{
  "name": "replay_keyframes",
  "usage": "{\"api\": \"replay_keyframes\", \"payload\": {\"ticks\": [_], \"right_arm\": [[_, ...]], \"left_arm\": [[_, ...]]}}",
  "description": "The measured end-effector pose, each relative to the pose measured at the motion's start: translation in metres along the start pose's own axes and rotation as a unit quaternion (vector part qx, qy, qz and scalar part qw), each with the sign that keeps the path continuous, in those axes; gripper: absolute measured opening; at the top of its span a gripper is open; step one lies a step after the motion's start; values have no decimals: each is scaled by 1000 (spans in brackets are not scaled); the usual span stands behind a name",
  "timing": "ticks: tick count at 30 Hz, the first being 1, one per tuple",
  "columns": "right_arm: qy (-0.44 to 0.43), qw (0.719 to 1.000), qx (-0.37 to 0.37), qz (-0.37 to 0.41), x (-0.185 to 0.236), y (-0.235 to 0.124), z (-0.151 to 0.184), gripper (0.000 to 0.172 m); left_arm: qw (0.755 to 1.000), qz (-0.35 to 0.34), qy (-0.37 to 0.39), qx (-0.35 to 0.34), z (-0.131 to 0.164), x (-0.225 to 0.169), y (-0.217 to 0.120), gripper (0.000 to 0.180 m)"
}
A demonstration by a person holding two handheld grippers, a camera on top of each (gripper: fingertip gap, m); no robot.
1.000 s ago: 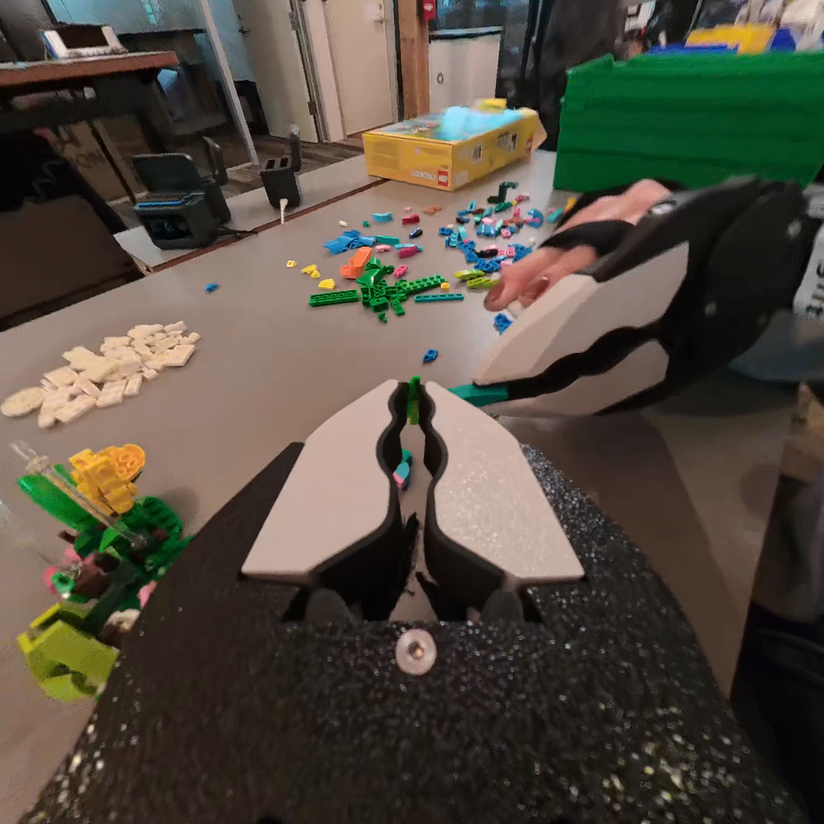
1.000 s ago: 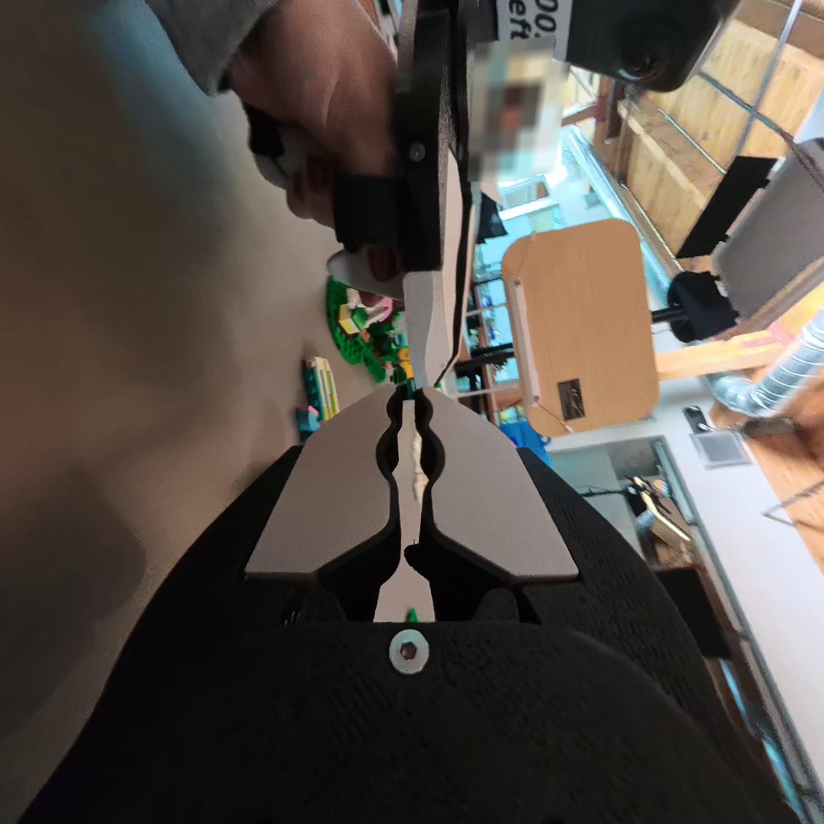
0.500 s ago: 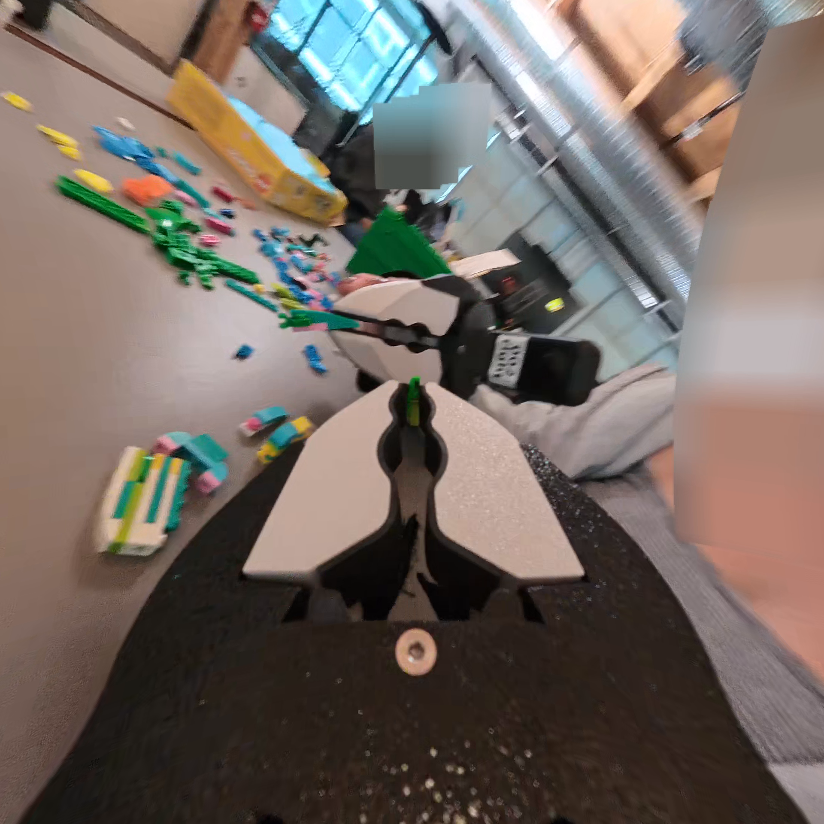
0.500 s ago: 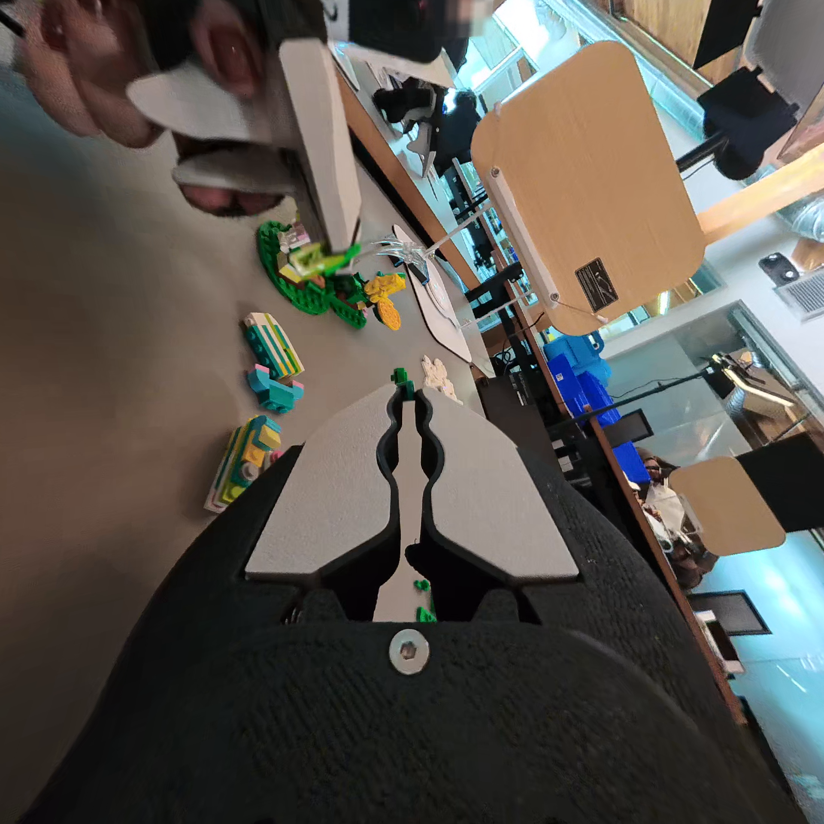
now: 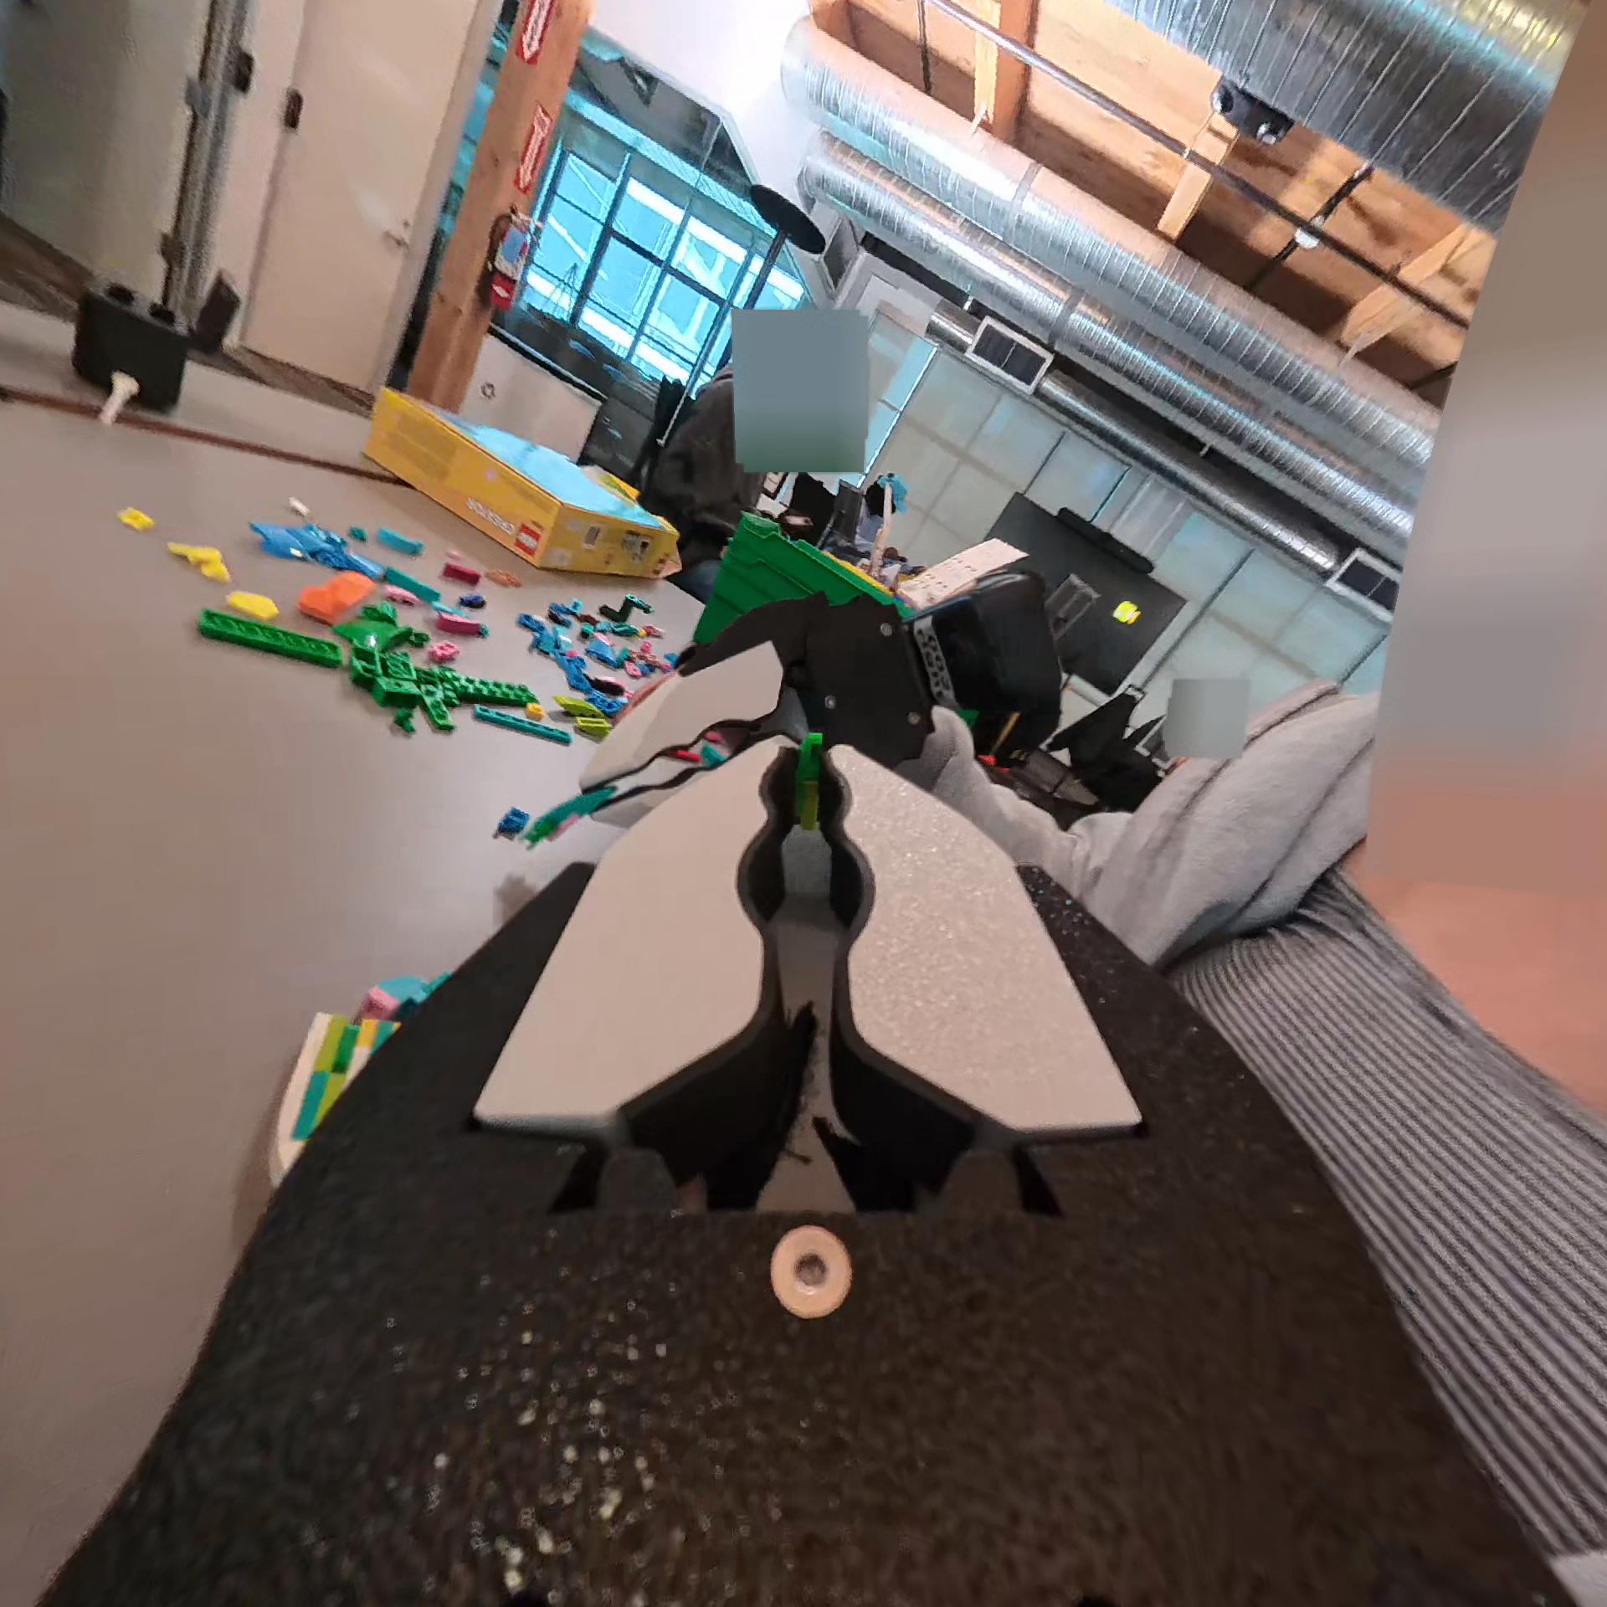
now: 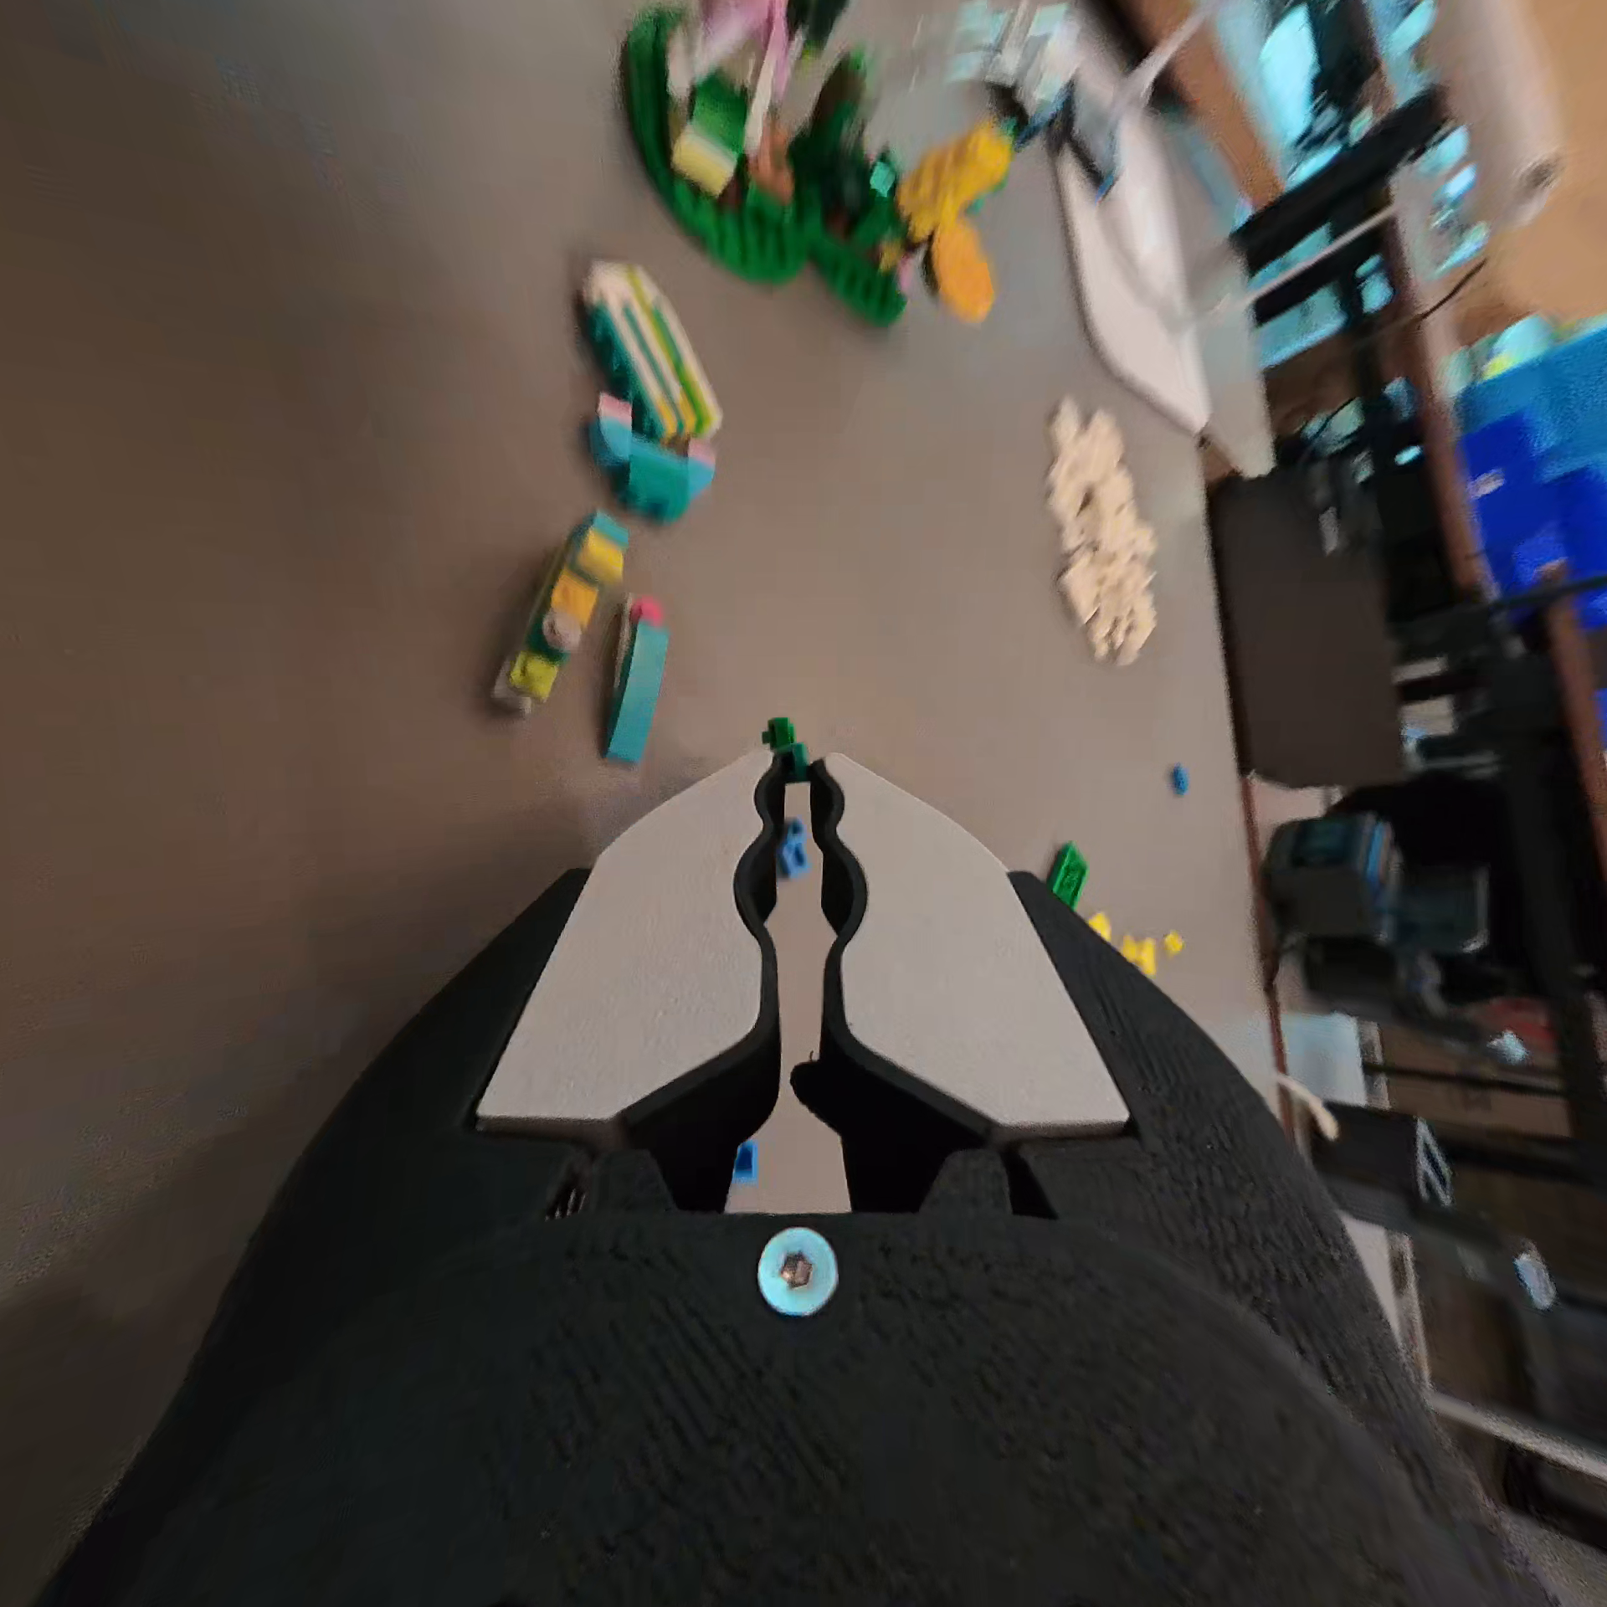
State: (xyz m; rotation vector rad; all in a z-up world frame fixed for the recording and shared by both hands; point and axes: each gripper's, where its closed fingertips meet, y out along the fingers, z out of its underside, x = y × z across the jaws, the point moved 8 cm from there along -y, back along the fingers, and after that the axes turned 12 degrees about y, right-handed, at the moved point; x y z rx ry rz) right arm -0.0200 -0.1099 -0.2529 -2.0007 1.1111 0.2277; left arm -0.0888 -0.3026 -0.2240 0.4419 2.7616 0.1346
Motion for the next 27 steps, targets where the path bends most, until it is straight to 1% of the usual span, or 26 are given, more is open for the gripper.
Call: {"api": "replay_keyframes", "payload": {"ticks": [1,2,4,6,7,8,9,10,11,12,14,15,16,20,21,23,25,26,27], "right_arm": [[-2,1000,24,-11,0,-1,5,4],[-2,999,40,-21,0,-2,9,4],[12,998,48,-38,1,-3,12,5],[50,995,63,-55,0,-5,15,8],[74,993,67,-59,-3,-6,16,16],[104,991,62,-61,-6,-8,15,22],[139,987,41,-71,-9,-10,12,25],[179,979,5,-99,-9,-13,5,25],[221,964,-41,-142,-8,-16,-4,25],[260,940,-94,-197,-5,-20,-15,25],[320,879,-180,-305,2,-28,-35,25],[339,858,-203,-329,3,-29,-42,25],[346,849,-216,-335,4,-29,-46,25],[323,855,-224,-337,15,-27,-55,21],[318,858,-226,-334,17,-27,-57,18],[311,865,-230,-319,17,-26,-58,4],[308,873,-229,-300,16,-25,-58,3],[306,879,-228,-286,15,-25,-58,3],[304,885,-228,-271,15,-24,-59,3]], "left_arm": [[1000,-1,15,-4,0,-1,1,5],[1000,1,28,-13,1,-3,2,5],[999,-1,37,-25,2,-5,5,5],[999,-10,36,-24,4,-4,7,5],[999,-9,35,-23,5,-4,9,5],[999,-6,34,-27,6,-5,10,5],[999,-3,35,-31,7,-6,12,5],[999,1,38,-35,7,-7,13,5],[998,6,44,-37,8,-8,14,5],[998,11,52,-36,8,-10,16,5],[997,24,71,-32,10,-14,19,5],[996,28,79,-28,11,-16,20,5],[995,33,88,-24,12,-18,22,5],[993,33,111,-19,15,-22,24,5],[993,31,116,-18,15,-22,25,5],[991,24,132,-20,15,-23,25,5],[984,-9,176,-16,14,-24,25,5],[976,-32,215,-11,13,-25,24,5],[963,-58,264,-2,13,-26,24,5]]}}
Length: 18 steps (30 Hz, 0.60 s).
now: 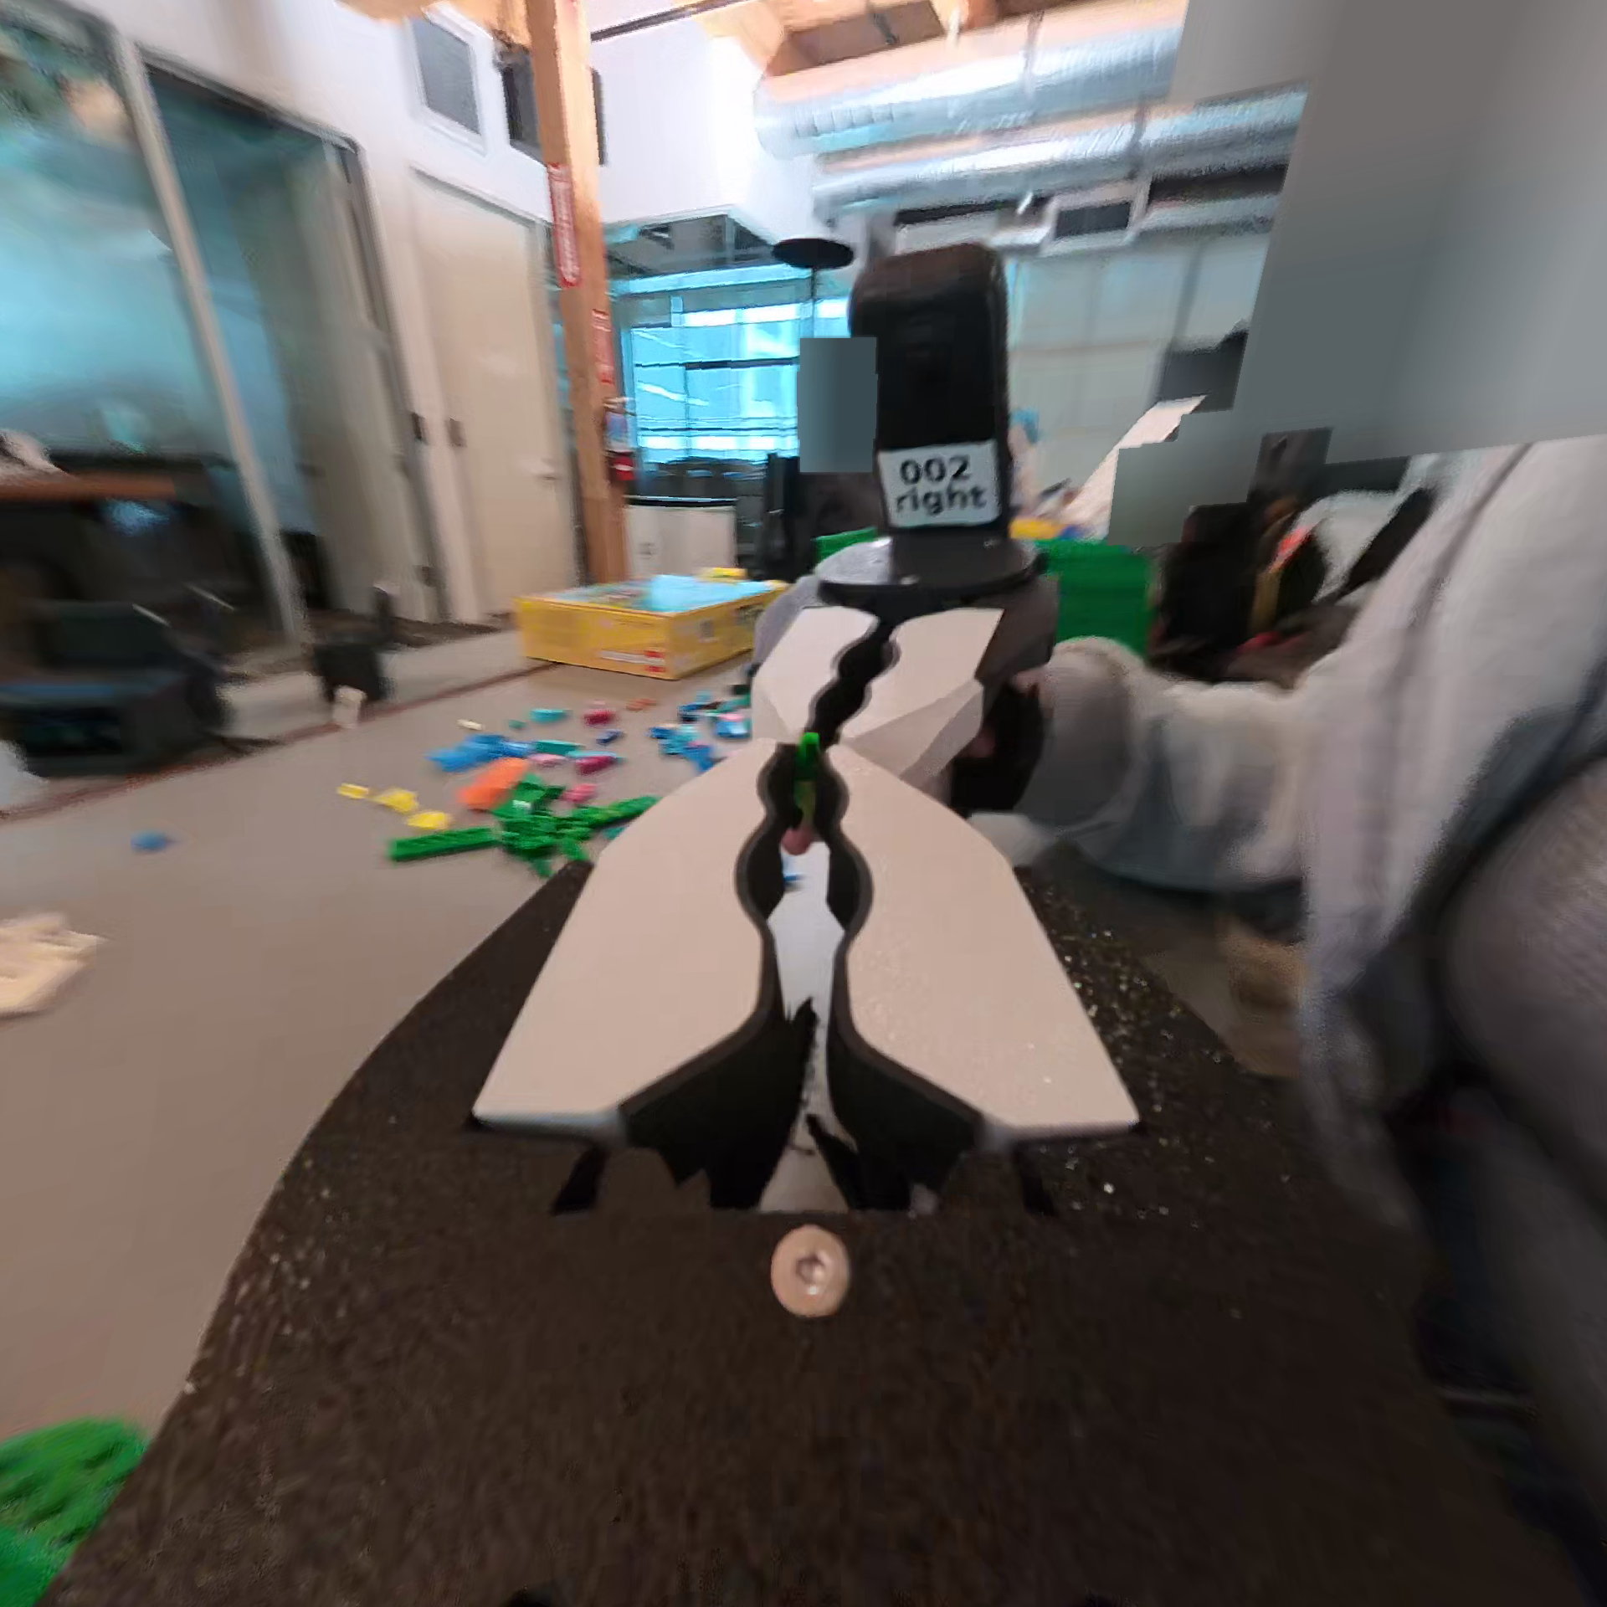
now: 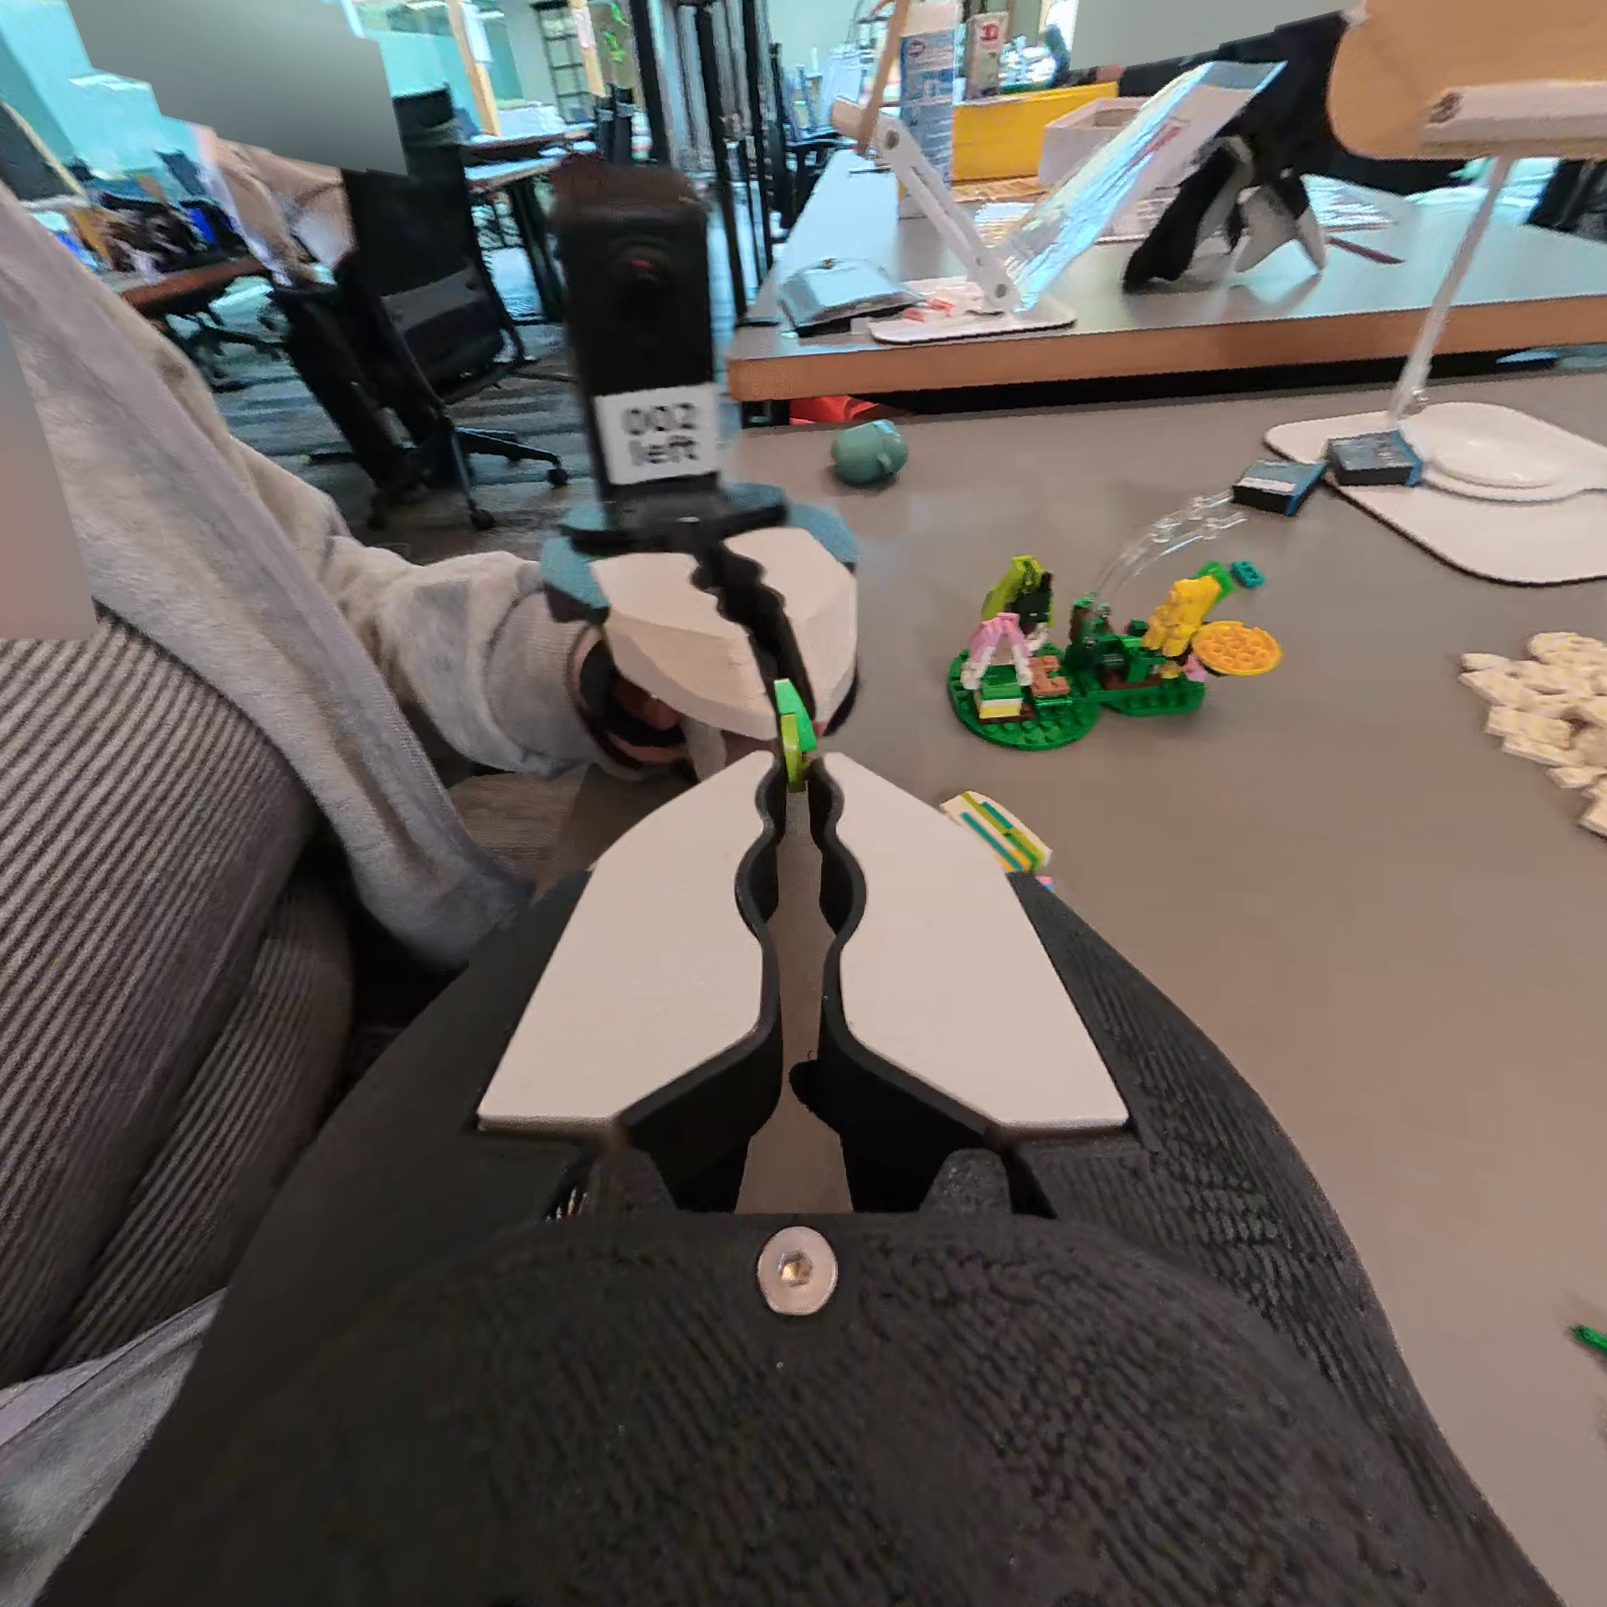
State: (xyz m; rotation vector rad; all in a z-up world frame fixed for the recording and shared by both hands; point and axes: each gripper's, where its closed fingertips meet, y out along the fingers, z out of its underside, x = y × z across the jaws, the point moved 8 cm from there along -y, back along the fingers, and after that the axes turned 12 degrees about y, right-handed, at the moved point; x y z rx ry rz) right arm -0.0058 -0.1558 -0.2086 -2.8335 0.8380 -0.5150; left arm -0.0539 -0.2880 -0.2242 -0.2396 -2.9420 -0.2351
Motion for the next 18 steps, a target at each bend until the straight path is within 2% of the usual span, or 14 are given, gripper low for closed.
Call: {"api": "replay_keyframes", "payload": {"ticks": [2,4,7,8,10,12,15,18], "right_arm": [[-13,1000,-3,25,0,2,-1,3],[-42,998,-4,52,0,3,-1,4],[-173,978,7,113,4,5,2,3],[-242,959,16,144,5,6,4,3],[-381,900,45,206,6,7,10,3],[-494,837,68,226,9,9,18,3],[-573,779,81,242,11,14,26,3],[-605,749,87,255,11,14,27,3]], "left_arm": [[994,-40,97,27,-3,-4,-1,5],[986,-62,145,48,-3,-5,-1,5],[991,-58,102,62,-1,-2,-1,6],[993,-51,78,75,1,0,-2,8],[993,-38,41,106,4,4,-2,26],[991,-17,2,133,7,5,0,24],[985,0,-44,166,12,5,3,15],[980,-1,-80,180,14,6,4,9]]}}
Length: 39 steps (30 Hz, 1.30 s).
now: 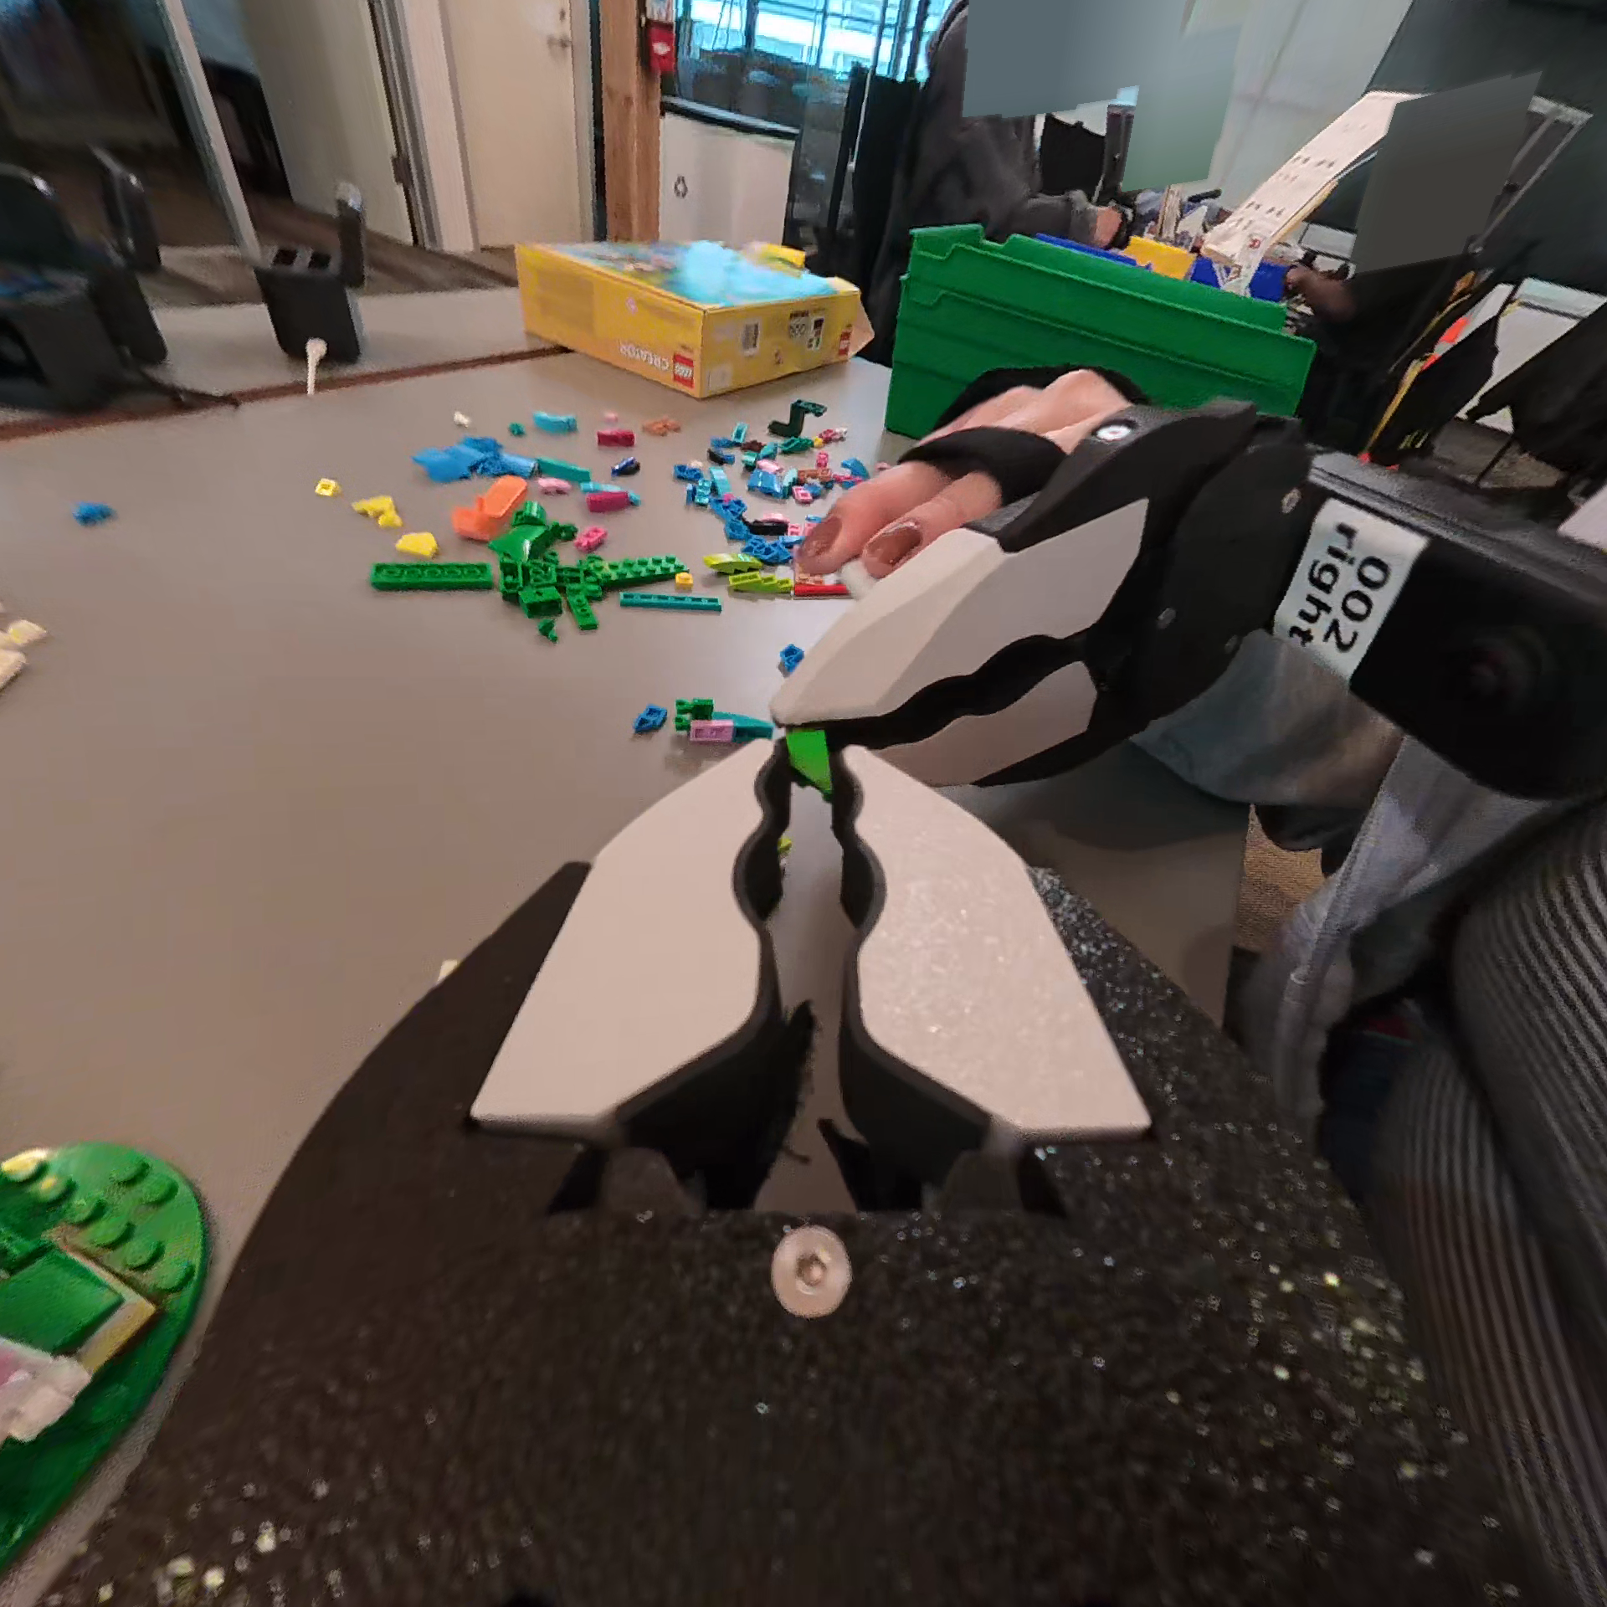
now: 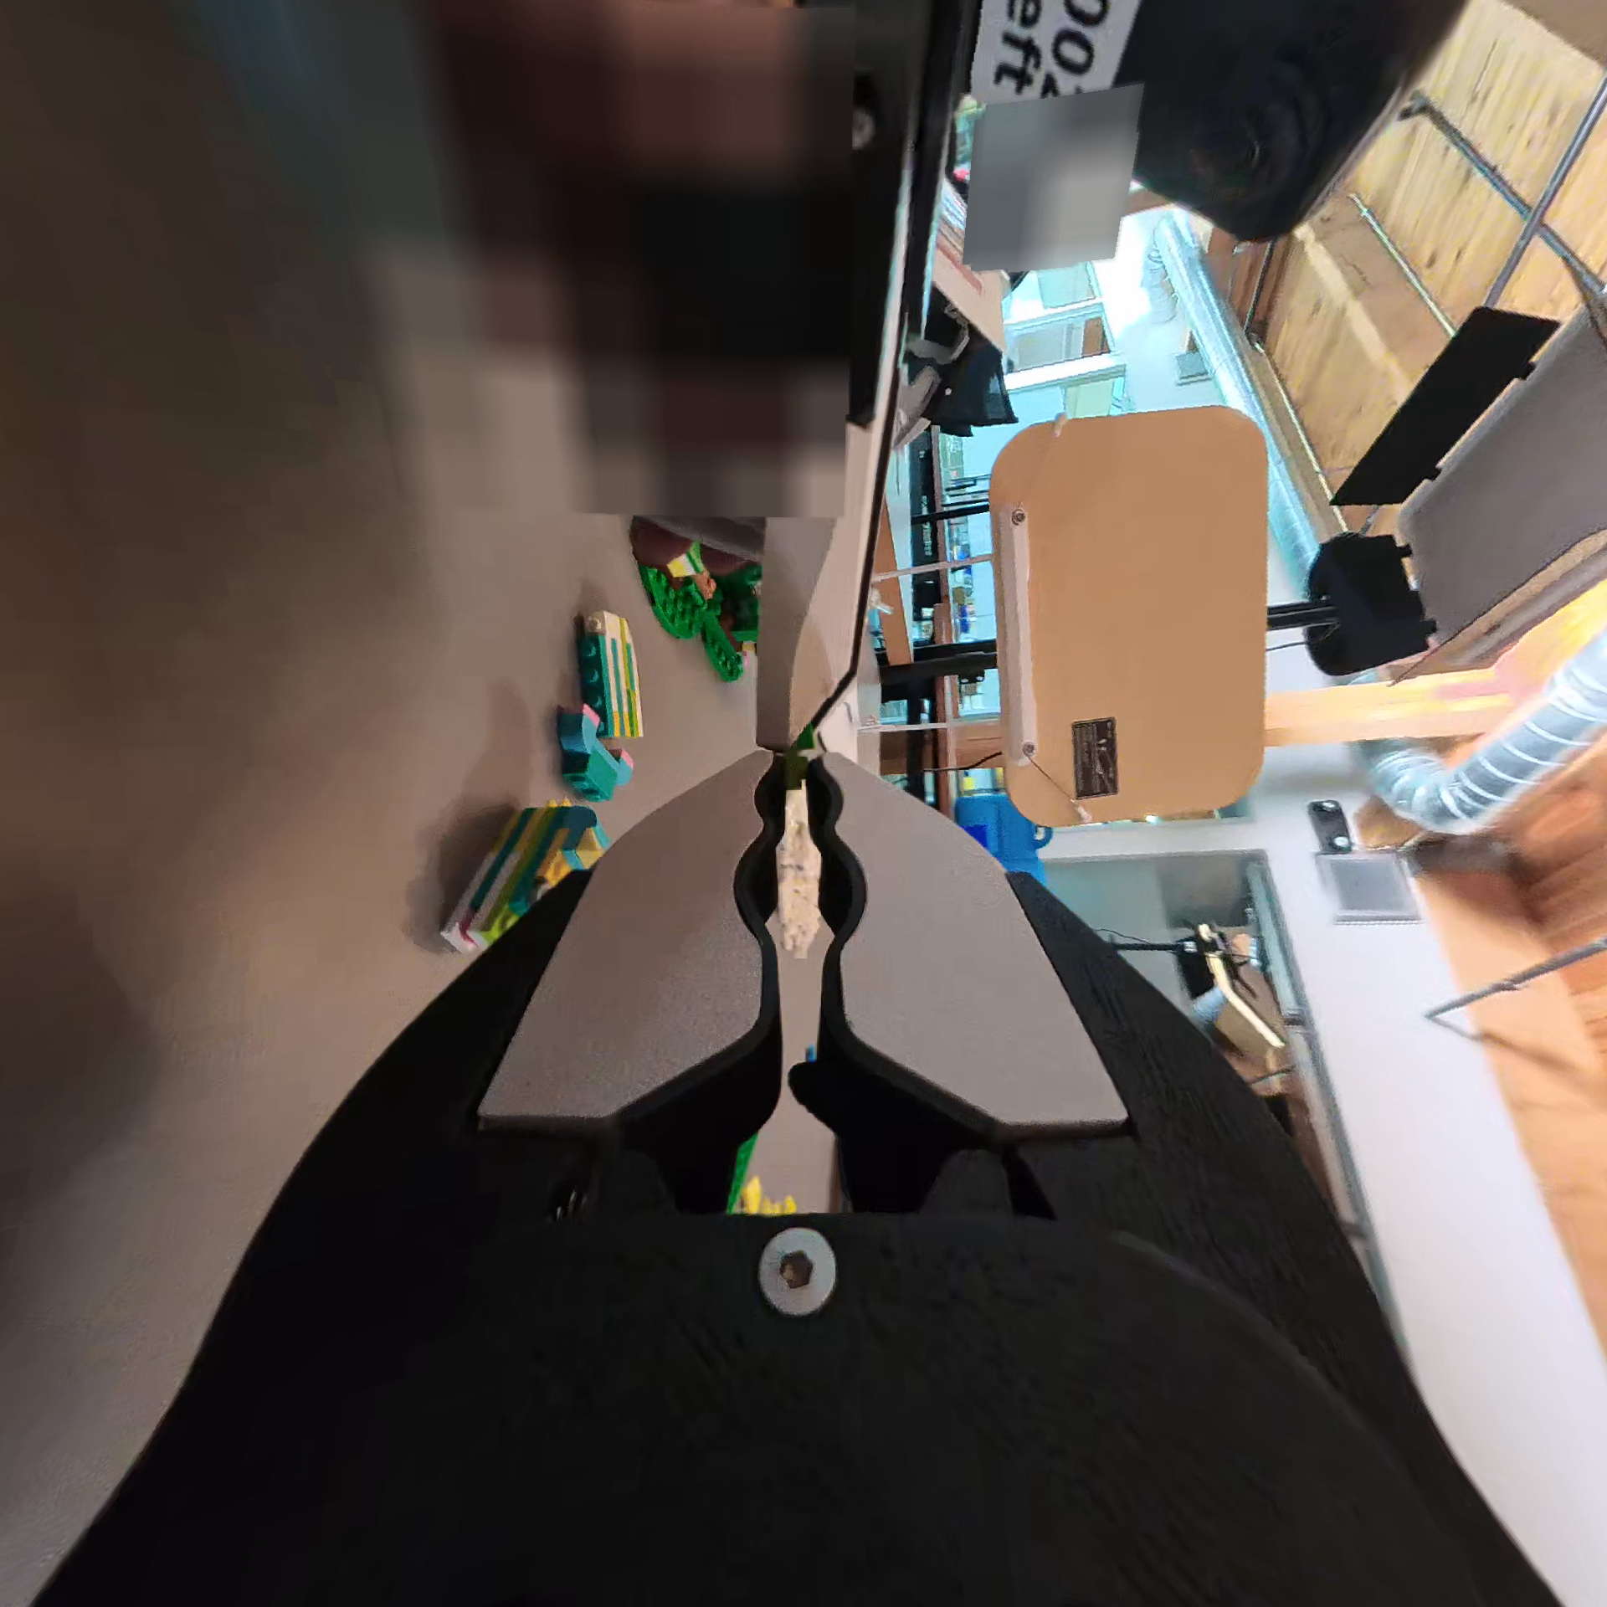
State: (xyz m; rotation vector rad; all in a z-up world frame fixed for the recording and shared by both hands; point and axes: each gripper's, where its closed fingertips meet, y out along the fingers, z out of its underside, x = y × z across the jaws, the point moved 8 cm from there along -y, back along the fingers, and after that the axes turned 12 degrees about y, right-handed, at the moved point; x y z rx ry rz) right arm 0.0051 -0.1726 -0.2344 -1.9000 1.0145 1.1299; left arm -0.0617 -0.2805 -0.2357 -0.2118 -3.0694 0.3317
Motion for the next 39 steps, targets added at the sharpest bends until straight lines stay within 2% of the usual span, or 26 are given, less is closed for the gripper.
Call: {"api": "replay_keyframes", "payload": {"ticks": [3,6,10,13,17,20,24,27,31,34,36,39], "right_arm": [[-5,1000,7,25,-1,2,0,3],[75,995,-3,66,-11,3,-6,3],[185,980,-10,73,-20,5,-10,3],[256,964,-22,65,-25,5,-12,3],[305,950,-32,56,-28,4,-14,2],[367,929,-44,31,-30,4,-13,2],[470,880,-67,-19,-33,5,-11,1],[487,870,-68,-31,-32,6,-9,1],[453,890,-53,-17,-30,6,-9,1],[492,867,-64,-43,-31,6,-8,1],[514,853,-74,-58,-32,6,-6,1],[476,875,-71,-54,-29,5,-5,1]], "left_arm": [[1000,-9,-5,-14,-3,2,-2,8],[996,-38,19,-81,-10,2,-7,8],[981,-120,115,-101,-16,-6,-10,7],[972,-147,139,-122,-17,-8,-12,8],[969,-146,133,-149,-17,-8,-14,8],[961,-162,166,-150,-18,-10,-16,8],[946,-187,220,-145,-18,-13,-17,8],[950,-181,206,-146,-17,-12,-17,8],[959,-167,173,-152,-15,-9,-17,8],[949,-181,213,-147,-16,-12,-17,8],[953,-174,199,-148,-17,-12,-17,8],[967,-139,153,-148,-16,-9,-17,8]]}}
